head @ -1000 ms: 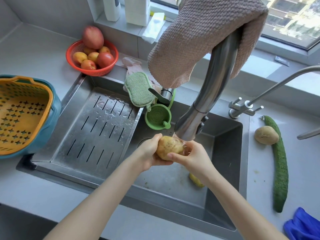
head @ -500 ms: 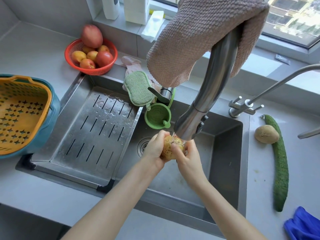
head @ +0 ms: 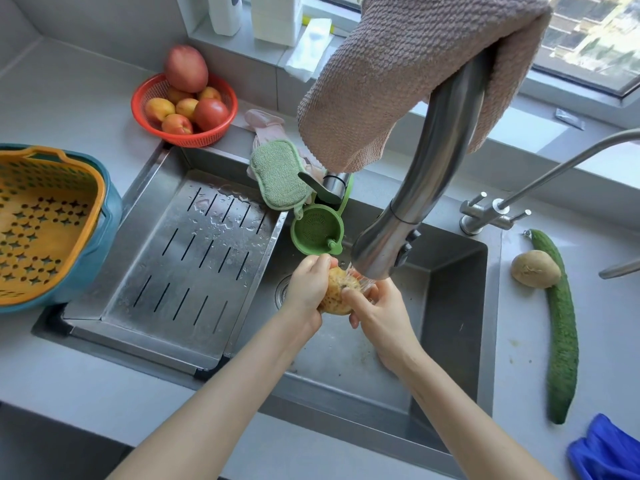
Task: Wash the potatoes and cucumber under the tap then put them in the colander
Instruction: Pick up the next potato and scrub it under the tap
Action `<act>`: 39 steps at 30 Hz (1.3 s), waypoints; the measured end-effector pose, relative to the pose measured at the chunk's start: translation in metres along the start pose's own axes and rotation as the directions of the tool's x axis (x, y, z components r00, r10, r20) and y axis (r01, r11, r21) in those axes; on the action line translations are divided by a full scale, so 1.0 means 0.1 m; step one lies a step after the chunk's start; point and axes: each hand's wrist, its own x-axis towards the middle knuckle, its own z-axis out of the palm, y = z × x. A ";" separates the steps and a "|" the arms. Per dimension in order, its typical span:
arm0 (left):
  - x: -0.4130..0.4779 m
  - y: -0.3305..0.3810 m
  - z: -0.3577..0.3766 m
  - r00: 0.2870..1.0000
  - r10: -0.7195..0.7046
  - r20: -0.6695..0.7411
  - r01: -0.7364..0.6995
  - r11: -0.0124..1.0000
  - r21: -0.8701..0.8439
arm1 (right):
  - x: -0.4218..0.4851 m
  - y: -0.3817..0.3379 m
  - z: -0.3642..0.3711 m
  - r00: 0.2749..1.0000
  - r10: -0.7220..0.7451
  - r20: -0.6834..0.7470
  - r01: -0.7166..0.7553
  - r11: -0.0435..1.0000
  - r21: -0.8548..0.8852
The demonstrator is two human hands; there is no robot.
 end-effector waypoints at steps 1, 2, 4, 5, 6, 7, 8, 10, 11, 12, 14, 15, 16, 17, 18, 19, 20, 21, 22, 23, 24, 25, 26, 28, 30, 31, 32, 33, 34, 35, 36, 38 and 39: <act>0.00 0.01 0.00 1.000 0.001 -0.001 -0.001 1.000 0.001 | 0.01 0.01 0.00 1.000 -0.015 0.005 0.015 1.000 -0.006; 0.01 0.01 0.00 1.000 0.000 -0.002 0.000 1.000 -0.001 | 0.02 0.01 0.00 1.000 -0.027 0.007 0.028 0.999 -0.016; 0.02 0.00 -0.01 1.000 -0.001 -0.007 0.001 1.000 -0.012 | 0.05 0.03 0.00 0.999 -0.033 -0.005 0.033 0.999 -0.015; 0.02 0.01 0.00 1.000 0.000 -0.011 0.000 1.000 -0.021 | 0.07 0.04 0.01 0.999 -0.036 -0.022 0.036 0.999 -0.005; 0.01 0.00 0.02 1.000 0.003 -0.024 -0.003 0.999 -0.036 | 0.08 0.05 0.04 0.998 -0.044 -0.055 0.044 0.999 -0.007; -0.01 0.00 0.05 0.999 0.001 -0.045 -0.004 0.998 -0.066 | 0.10 0.05 0.09 0.994 -0.055 -0.095 0.051 0.998 -0.047; -0.04 0.01 0.08 0.997 0.004 -0.076 -0.011 0.995 -0.096 | 0.11 0.06 0.15 0.989 -0.054 -0.139 0.037 0.992 -0.123; -0.11 -0.01 0.15 0.988 0.054 -0.148 -0.070 0.992 -0.103 | 0.11 0.02 0.25 0.977 0.027 -0.211 -0.066 0.981 -0.180; -0.13 -0.03 0.17 0.977 0.117 -0.176 -0.134 0.987 -0.088 | 0.14 -0.03 0.26 0.974 0.106 -0.201 -0.132 0.983 -0.124; -0.15 -0.06 0.17 0.955 0.223 -0.197 -0.235 0.971 -0.040 | 0.17 -0.07 0.25 0.968 0.201 -0.150 -0.212 0.975 -0.061; -0.18 -0.15 0.13 0.849 0.501 -0.168 -0.476 0.863 0.168 | 0.24 -0.17 0.19 0.929 0.370 0.008 -0.370 0.927 0.058; -0.19 -0.20 0.10 0.783 0.615 -0.097 -0.573 0.773 0.273 | 0.28 -0.21 0.15 0.890 0.448 0.080 -0.455 0.882 0.125; -0.18 -0.25 0.07 0.720 0.694 -0.007 -0.645 0.673 0.363 | 0.30 -0.23 0.11 0.846 0.512 0.150 -0.532 0.830 0.171; -0.18 -0.29 0.04 0.663 0.744 0.083 -0.701 0.578 0.417 | 0.31 -0.25 0.09 0.802 0.562 0.204 -0.594 0.786 0.169; -0.16 -0.31 0.00 0.621 0.766 0.165 -0.741 0.505 0.443 | 0.31 -0.26 0.07 0.766 0.602 0.225 -0.635 0.762 0.126; -0.15 -0.31 -0.05 0.594 0.770 0.232 -0.770 0.461 0.440 | 0.31 -0.29 0.07 0.747 0.630 0.213 -0.656 0.751 0.075; -0.12 -0.31 -0.11 0.584 0.762 0.279 -0.785 0.443 0.433 | 0.31 -0.31 0.07 0.761 0.629 0.157 -0.639 0.769 0.014; -0.09 -0.31 -0.16 0.595 0.744 0.305 -0.784 0.453 0.424 | 0.31 -0.33 0.07 0.803 0.589 0.090 -0.588 0.808 -0.037; -0.09 -0.30 -0.19 0.631 0.710 0.312 -0.757 0.477 0.445 | 0.32 -0.32 0.07 0.860 0.510 0.018 -0.506 0.858 -0.091; -0.11 -0.28 -0.20 0.691 0.665 0.282 -0.700 0.518 0.492 | 0.31 -0.32 0.08 0.914 0.404 -0.048 -0.405 0.896 -0.181; -0.17 -0.25 -0.18 0.759 0.611 0.224 -0.620 0.574 0.535 | 0.31 -0.29 0.10 0.956 0.275 -0.101 -0.293 0.910 -0.294; -0.23 -0.19 -0.14 0.837 0.524 0.157 -0.520 0.671 0.528 | 0.28 -0.27 0.12 0.974 0.170 -0.148 -0.214 0.905 -0.367; -0.24 -0.14 -0.09 0.906 0.412 0.094 -0.402 0.772 0.492 | 0.24 -0.26 0.15 0.978 0.094 -0.186 -0.163 0.901 -0.403; -0.22 -0.03 -0.07 0.984 0.166 0.070 -0.180 0.884 0.431 | 0.15 -0.19 0.19 0.961 -0.191 -0.201 0.023 0.776 -0.630; -0.17 0.07 -0.10 0.984 -0.092 0.155 0.031 0.934 0.356 | 0.11 -0.06 0.19 0.877 -0.480 -0.018 0.263 0.512 -0.818; -0.15 0.10 -0.13 0.959 -0.206 0.193 0.133 0.933 0.335 | 0.11 0.01 0.17 0.844 -0.534 0.045 0.339 0.468 -0.816; -0.13 0.10 -0.16 0.930 -0.294 0.219 0.219 0.925 0.310 | 0.11 0.09 0.13 0.844 -0.528 0.092 0.391 0.490 -0.779; -0.11 0.09 -0.19 0.898 -0.369 0.238 0.304 0.914 0.269 | 0.09 0.13 0.09 0.850 -0.511 0.125 0.430 0.537 -0.726; -0.09 0.07 -0.20 0.869 -0.424 0.253 0.377 0.901 0.214 | 0.08 0.13 0.05 0.861 -0.484 0.157 0.457 0.602 -0.654; -0.08 0.05 -0.21 0.852 -0.447 0.273 0.415 0.894 0.169 | 0.06 0.13 0.00 0.874 -0.452 0.179 0.466 0.674 -0.574; -0.06 0.03 -0.20 0.851 -0.447 0.275 0.419 0.895 0.154 | 0.04 0.13 -0.03 0.879 -0.437 0.191 0.472 0.734 -0.489; -0.08 0.02 -0.16 0.864 -0.434 0.256 0.406 0.900 0.158 | 0.01 0.14 -0.04 0.897 -0.416 0.149 0.438 0.796 -0.417; -0.10 0.01 -0.12 0.879 -0.421 0.223 0.395 0.906 0.155 | 0.00 0.13 0.00 0.914 -0.398 0.079 0.394 0.823 -0.410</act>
